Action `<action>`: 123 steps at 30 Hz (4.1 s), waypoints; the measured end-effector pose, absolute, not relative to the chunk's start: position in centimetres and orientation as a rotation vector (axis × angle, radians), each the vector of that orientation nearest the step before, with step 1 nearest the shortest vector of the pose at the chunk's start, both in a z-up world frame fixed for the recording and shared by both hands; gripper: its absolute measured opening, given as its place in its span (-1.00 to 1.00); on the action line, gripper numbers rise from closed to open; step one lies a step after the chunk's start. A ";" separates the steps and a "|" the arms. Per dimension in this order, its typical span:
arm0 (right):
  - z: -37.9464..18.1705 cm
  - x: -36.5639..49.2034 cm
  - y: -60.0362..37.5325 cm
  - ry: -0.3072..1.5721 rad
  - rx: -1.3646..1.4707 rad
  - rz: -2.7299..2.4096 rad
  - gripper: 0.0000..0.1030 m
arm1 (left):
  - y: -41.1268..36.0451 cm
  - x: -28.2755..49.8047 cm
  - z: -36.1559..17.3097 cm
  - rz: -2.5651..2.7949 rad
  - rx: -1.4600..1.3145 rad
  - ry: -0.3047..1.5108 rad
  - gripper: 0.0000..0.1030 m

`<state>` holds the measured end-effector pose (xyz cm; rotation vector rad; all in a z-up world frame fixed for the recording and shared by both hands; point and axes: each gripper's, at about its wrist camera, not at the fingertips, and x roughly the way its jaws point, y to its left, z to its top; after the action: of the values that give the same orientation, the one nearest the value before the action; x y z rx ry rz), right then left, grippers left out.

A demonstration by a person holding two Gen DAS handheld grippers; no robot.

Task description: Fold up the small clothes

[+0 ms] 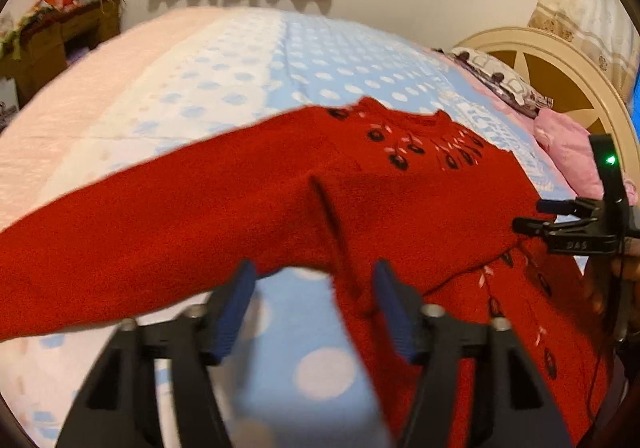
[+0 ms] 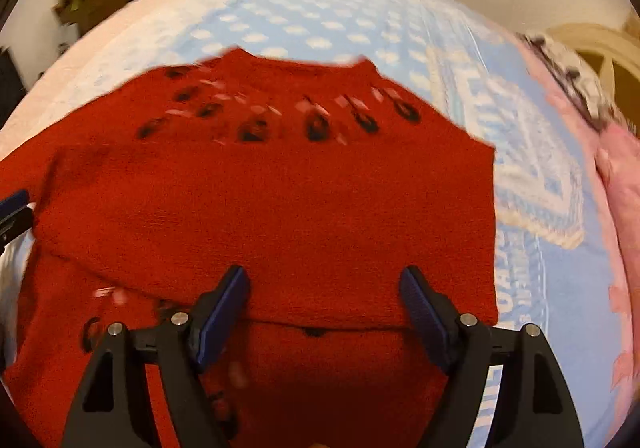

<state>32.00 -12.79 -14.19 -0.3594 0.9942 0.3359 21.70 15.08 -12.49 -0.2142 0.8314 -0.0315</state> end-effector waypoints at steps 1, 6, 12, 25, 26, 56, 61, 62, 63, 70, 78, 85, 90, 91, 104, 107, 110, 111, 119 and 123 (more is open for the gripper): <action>-14.0 31.4 -11.9 0.977 -0.380 0.363 0.54 | 15.6 21.0 -12.2 -0.012 -0.186 0.823 0.28; -13.9 28.4 -7.7 0.906 -0.437 0.497 0.54 | 21.3 18.0 -11.6 0.154 -0.158 0.804 0.29; -14.8 26.5 -5.2 0.889 -0.484 0.576 0.54 | 31.5 14.6 -11.7 0.500 -0.191 0.815 0.28; -15.2 23.3 -6.0 0.853 -0.538 0.582 0.54 | 40.7 13.7 -14.7 0.705 -0.400 0.844 -0.06; -15.2 23.3 -6.0 0.851 -0.536 0.581 0.54 | 40.7 14.2 -14.7 0.703 -0.405 0.842 -0.08; -11.5 22.1 -12.9 0.797 -0.434 0.506 0.54 | 27.1 20.4 1.2 0.157 -0.480 0.631 -0.82; -10.8 21.7 -14.5 0.784 -0.408 0.498 0.54 | 24.2 22.2 4.5 0.097 -0.456 0.578 -0.82; -10.7 21.6 -14.8 0.781 -0.402 0.495 0.54 | 23.3 22.6 5.1 0.083 -0.450 0.568 -0.82; -10.7 21.5 -15.1 0.779 -0.395 0.493 0.54 | 22.8 22.9 5.5 0.073 -0.445 0.562 -0.82; -10.9 21.1 -17.2 0.776 -0.358 0.486 0.54 | 18.4 25.5 7.7 -0.005 -0.425 0.539 -0.82; -12.0 21.0 -19.4 0.789 -0.295 0.476 0.54 | 12.7 28.7 8.8 -0.089 -0.396 0.552 -0.82; -13.1 21.2 -20.8 0.804 -0.262 0.465 0.54 | 6.4 31.4 7.2 -0.172 -0.351 0.615 -0.82; -13.4 21.1 -21.4 0.809 -0.242 0.470 0.54 | 2.3 33.2 4.4 -0.181 -0.274 0.668 -0.82; -13.4 21.2 -21.5 0.812 -0.233 0.474 0.54 | 1.6 33.5 3.6 -0.177 -0.253 0.671 -0.82; -14.6 21.5 -22.2 0.868 -0.169 0.508 0.54 | -5.2 33.9 -2.9 -0.236 -0.035 0.715 -0.14; -14.5 21.6 -22.6 0.869 -0.146 0.518 0.54 | -4.0 31.6 -2.7 -0.224 0.041 0.661 0.32; -14.2 21.7 -23.4 0.861 -0.096 0.517 0.54 | -1.7 29.3 -3.8 -0.156 0.151 0.636 0.52; -13.9 21.6 -23.9 0.856 -0.074 0.513 0.54 | -0.5 28.5 -4.5 -0.110 0.195 0.636 0.52; -11.0 23.7 -27.3 0.923 -0.029 0.432 0.54 | 9.6 25.6 -11.4 0.088 0.208 0.833 0.53; -9.4 27.2 -27.7 0.949 0.028 0.412 0.54 | 11.0 27.1 -12.8 0.079 0.107 0.886 0.64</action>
<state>27.17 -27.66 -9.44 0.0284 0.9493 0.4121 27.07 11.04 -12.83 0.1073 0.8859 0.0795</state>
